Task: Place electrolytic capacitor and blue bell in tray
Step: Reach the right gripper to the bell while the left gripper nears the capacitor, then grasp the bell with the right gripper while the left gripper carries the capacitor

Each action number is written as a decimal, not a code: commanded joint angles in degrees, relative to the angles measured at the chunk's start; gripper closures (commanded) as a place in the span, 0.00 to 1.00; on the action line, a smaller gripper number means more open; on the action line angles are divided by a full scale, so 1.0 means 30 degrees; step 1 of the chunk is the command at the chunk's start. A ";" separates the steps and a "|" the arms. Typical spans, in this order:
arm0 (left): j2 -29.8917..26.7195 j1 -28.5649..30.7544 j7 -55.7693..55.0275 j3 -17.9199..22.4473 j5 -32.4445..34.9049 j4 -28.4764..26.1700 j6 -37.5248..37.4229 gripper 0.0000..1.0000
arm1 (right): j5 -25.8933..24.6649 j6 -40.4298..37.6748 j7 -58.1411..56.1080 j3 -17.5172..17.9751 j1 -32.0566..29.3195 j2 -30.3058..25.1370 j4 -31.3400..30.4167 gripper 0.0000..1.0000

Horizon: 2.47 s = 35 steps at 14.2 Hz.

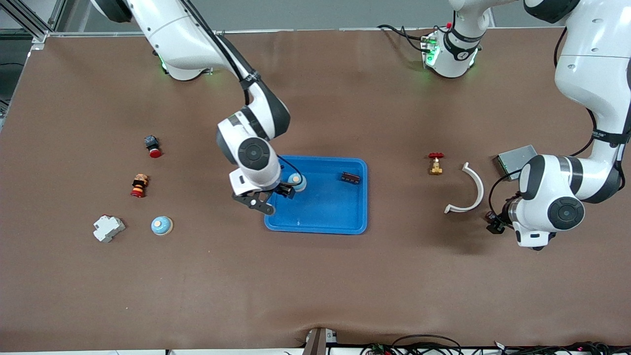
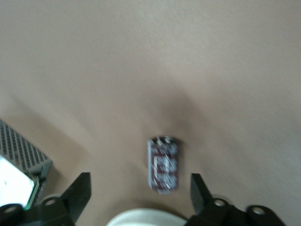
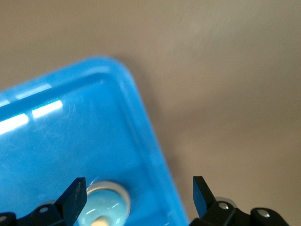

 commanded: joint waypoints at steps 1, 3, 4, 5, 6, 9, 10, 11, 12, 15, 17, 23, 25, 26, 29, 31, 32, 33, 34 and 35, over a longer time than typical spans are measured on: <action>0.0093 0.0258 0.0395 -0.0268 0.0462 -0.0254 0.0683 0.15 | -0.0268 -0.0103 -0.3707 0.0297 -0.2046 -0.2595 -0.2416 0.00; 0.0240 0.0317 0.0365 -0.0268 0.0374 -0.0283 0.1124 0.15 | -0.0268 -0.0249 -0.5820 0.0297 -0.3222 -0.3679 -0.3412 0.00; 0.0299 0.0317 0.0307 -0.0268 0.0316 -0.0283 0.1183 0.15 | -0.0297 -0.0250 -0.6787 0.0268 -0.3662 -0.4178 -0.3881 0.00; 0.0328 0.0230 0.0162 -0.0268 0.0286 -0.0254 0.1184 0.15 | -0.0298 -0.0192 -0.7551 0.0267 -0.4188 -0.4560 -0.4408 0.00; 0.0445 0.0142 0.0073 -0.0268 0.0257 -0.0254 0.1213 0.18 | -0.0298 -0.0162 -0.8312 0.0267 -0.4628 -0.4825 -0.4732 0.00; 0.0505 0.0287 0.0394 -0.0355 0.0257 -0.0283 0.1272 0.52 | -0.0589 0.0014 -1.0277 0.0267 -0.6063 -0.5091 -0.5204 0.00; 0.0534 0.0172 0.0394 -0.0385 0.0256 -0.0283 0.1272 0.65 | -0.0649 0.0130 -1.1037 0.0267 -0.6532 -0.5033 -0.5233 0.00; 0.0563 0.0171 0.0423 -0.0386 0.0256 -0.0254 0.1272 0.73 | -0.0649 0.0450 -1.1886 0.0267 -0.7117 -0.4974 -0.5321 0.00; 0.0592 0.0171 0.0540 -0.0386 0.0256 -0.0283 0.1272 0.82 | -0.0649 0.0888 -1.3025 0.0296 -0.7703 -0.4916 -0.5408 0.00; 0.0271 0.0287 0.0834 -0.0590 -0.0005 -0.0283 0.1038 1.00 | -0.0649 0.2789 -1.5461 0.0297 -0.9084 -0.4711 -0.6168 0.00; -0.0750 0.0346 0.0571 -0.1262 -0.0649 -0.0109 0.0049 1.00 | -0.0649 0.4197 -1.6664 0.0297 -0.9960 -0.4156 -0.6521 0.00; -0.2424 0.0200 -0.2556 -0.4305 -0.1941 0.0595 -0.2419 1.00 | -0.0649 0.6339 -1.7693 0.0297 -1.0491 -0.2339 -0.6435 0.00; -0.2396 0.0054 -0.5158 -0.5273 -0.1854 0.0595 -0.2391 1.00 | -0.0620 0.6809 -1.7724 0.0297 -1.0551 -0.2045 -0.6347 0.00; -0.2280 -0.0005 -0.6042 -0.5887 -0.1882 0.0682 -0.2303 1.00 | -0.0620 0.7275 -1.7724 0.0297 -1.0551 -0.1783 -0.6318 0.00; -0.1841 -0.1607 -0.9524 -0.6538 -0.1911 0.1033 -0.1894 1.00 | -0.0620 0.8333 -1.8278 0.0297 -1.0842 -0.0991 -0.6084 0.00; -0.1315 -0.3073 -1.2160 -0.6538 -0.1824 0.1269 -0.1048 1.00 | -0.0591 0.8334 -1.8398 0.0326 -1.0902 -0.0756 -0.5850 0.00; -0.1138 -0.3632 -1.3276 -0.6538 -0.1795 0.1269 -0.0463 1.00 | -0.0591 0.8363 -1.8427 0.0326 -1.0902 -0.0668 -0.5733 0.00; -0.0933 -0.4131 -1.4099 -0.6509 -0.1707 0.1269 0.0007 1.00 | -0.0591 0.8364 -1.8428 0.0326 -1.0931 -0.0522 -0.5674 0.00; -0.0641 -0.4745 -1.4804 -0.6480 -0.1649 0.1269 0.0476 1.00 | -0.0591 0.8480 -1.8457 0.0326 -1.0932 -0.0492 -0.5673 0.00; -0.0348 -0.5563 -1.5739 -0.6363 -0.1532 0.1269 0.1061 1.00 | -0.0591 0.8626 -1.8689 0.0326 -1.0932 -0.0433 -0.5673 0.00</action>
